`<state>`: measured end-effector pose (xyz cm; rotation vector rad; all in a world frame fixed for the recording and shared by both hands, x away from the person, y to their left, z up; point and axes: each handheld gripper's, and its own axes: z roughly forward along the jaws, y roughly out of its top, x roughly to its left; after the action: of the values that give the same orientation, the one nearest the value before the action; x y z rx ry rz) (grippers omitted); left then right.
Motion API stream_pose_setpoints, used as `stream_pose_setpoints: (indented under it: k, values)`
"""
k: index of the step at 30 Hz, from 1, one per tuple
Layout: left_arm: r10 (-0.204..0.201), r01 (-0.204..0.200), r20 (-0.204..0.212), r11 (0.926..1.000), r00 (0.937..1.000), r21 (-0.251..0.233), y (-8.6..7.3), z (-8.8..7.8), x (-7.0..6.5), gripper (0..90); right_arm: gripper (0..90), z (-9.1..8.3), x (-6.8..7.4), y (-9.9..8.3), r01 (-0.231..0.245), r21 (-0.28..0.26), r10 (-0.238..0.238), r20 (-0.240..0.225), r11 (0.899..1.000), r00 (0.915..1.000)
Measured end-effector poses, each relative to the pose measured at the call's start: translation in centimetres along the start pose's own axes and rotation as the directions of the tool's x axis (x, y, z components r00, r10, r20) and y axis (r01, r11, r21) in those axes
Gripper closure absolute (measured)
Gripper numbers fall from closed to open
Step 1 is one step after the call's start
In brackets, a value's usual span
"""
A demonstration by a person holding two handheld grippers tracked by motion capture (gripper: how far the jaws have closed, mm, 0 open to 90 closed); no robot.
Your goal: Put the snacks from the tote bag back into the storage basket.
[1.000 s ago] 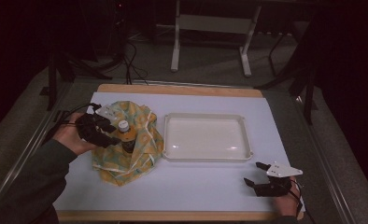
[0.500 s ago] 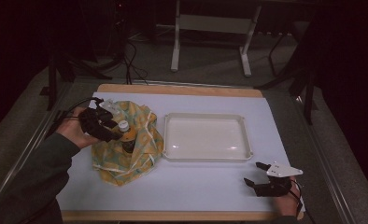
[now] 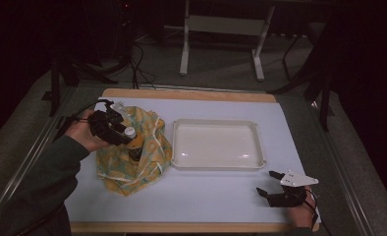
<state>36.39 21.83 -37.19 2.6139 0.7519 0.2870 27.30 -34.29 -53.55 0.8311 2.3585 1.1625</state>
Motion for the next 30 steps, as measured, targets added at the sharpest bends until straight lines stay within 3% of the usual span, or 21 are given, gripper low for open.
stream_pose_setpoints:
  k: [10,22,30]
  values:
    - [0.02,-0.02,0.018,0.9992,0.9997,0.034,0.9,0.4,0.3,57.6,18.1,0.0,0.0,0.0,0.0,0.002,0.0,-0.001,1.0,1.0]
    - [0.033,-0.035,0.032,0.9966,0.999,0.075,2.0,0.5,0.4,57.0,18.1,0.1,0.0,0.0,0.004,0.005,-0.004,0.0,1.0,1.0]
    - [0.053,-0.055,0.025,0.9906,0.9983,0.125,2.8,0.5,0.2,58.8,18.1,0.1,0.0,0.0,0.005,0.005,-0.005,-0.001,1.0,1.0]
